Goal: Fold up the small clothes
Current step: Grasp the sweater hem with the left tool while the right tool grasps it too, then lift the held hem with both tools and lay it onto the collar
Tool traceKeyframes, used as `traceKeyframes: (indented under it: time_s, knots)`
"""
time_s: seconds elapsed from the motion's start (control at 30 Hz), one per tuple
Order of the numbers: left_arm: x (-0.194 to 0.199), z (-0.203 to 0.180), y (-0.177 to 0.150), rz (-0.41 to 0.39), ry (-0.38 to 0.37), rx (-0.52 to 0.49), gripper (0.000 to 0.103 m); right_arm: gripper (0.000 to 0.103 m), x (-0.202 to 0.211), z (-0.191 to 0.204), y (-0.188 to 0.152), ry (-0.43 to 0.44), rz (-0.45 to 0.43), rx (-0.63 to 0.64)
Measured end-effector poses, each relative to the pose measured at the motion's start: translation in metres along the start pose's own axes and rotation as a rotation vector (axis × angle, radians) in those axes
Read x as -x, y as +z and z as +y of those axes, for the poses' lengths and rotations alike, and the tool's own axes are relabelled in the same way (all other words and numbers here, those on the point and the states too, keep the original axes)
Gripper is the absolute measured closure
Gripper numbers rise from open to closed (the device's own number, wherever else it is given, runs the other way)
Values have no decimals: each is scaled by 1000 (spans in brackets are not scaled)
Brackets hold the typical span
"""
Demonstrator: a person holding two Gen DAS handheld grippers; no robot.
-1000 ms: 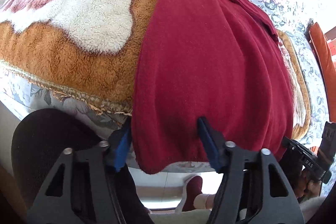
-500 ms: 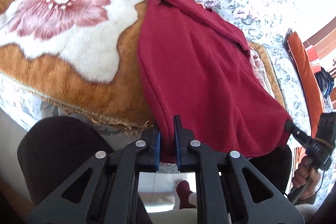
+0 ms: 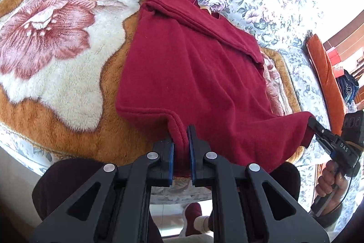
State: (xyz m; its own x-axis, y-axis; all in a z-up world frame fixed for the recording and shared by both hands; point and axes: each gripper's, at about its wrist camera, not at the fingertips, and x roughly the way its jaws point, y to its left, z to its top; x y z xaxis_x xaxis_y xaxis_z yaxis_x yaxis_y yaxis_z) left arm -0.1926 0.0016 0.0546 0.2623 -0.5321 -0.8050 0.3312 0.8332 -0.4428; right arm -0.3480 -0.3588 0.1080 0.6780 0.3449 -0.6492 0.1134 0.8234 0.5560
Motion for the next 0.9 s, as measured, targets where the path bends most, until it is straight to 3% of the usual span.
traceKeyframes:
  time_s: [0.2, 0.47, 0.73, 0.83, 0.87, 0.9]
  knots:
    - [17, -10, 33, -61, -47, -16, 94, 96, 6, -5, 18, 59, -31, -30]
    - [25, -30, 129, -186, -50, -35, 94, 96, -13, -10, 88, 55, -111, -46]
    - [-56, -23, 236, -184, 18, -18, 94, 96, -88, -51, 175, -21, -123, -111]
    - [-100, -9, 264, -167, 50, 10, 94, 96, -133, -87, 201, -58, -112, -217]
    - [-115, -1, 273, -155, 52, 27, 94, 94, -147, -100, 208, -66, -105, -258]
    - [-125, 7, 281, -144, 60, 49, 94, 85, -160, -113, 214, -77, -101, -288]
